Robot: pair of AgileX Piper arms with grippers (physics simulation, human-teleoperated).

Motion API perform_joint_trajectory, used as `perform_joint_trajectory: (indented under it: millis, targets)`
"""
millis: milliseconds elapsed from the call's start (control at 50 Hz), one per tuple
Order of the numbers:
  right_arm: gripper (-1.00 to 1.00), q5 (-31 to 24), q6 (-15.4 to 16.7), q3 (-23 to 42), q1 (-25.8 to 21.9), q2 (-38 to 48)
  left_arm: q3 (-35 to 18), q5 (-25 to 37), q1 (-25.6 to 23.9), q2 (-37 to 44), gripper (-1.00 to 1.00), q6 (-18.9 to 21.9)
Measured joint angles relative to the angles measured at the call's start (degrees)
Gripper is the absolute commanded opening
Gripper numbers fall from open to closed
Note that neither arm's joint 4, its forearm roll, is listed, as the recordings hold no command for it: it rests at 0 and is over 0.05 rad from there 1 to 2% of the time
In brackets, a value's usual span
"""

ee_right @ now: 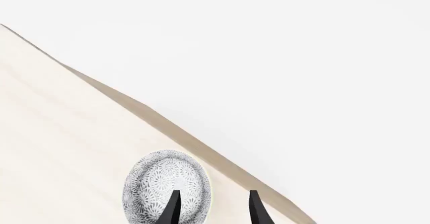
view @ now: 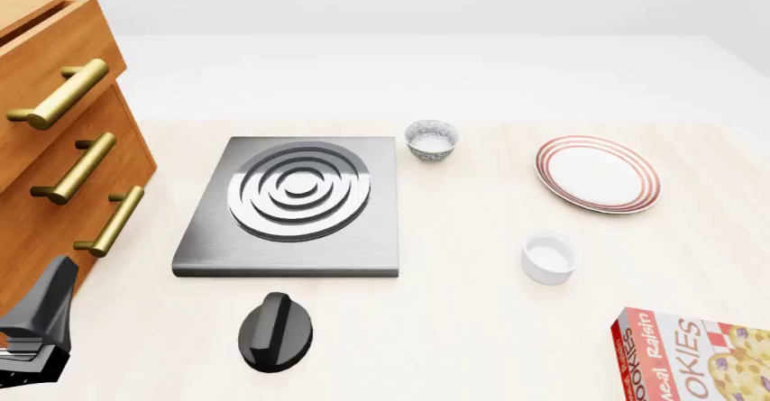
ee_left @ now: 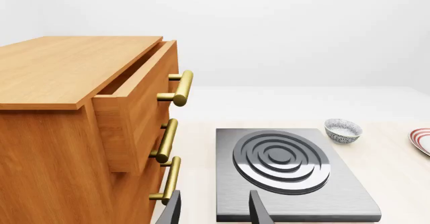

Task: Pick the akita bowl next to the cookies box and place it on the plate.

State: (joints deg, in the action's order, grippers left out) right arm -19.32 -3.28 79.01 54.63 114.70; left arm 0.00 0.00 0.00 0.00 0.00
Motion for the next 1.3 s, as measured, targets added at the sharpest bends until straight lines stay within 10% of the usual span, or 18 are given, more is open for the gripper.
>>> perform_joint_trajectory:
  millis: [1040, 1060, 1300]
  targets:
    - [1.00, 3.14, 1.57, -0.02, -1.50, 7.67, 0.00, 0.00, 0.00, 0.00, 1.00, 0.00]
    - [-1.00, 3.17, 1.57, -0.03, -1.53, 7.73, 0.00, 0.00, 0.00, 0.00, 1.00, 0.00]
    - [-1.00, 3.32, 1.70, 0.23, -2.19, 6.49, 0.00, 0.00, 0.00, 0.00, 1.00, 0.00]
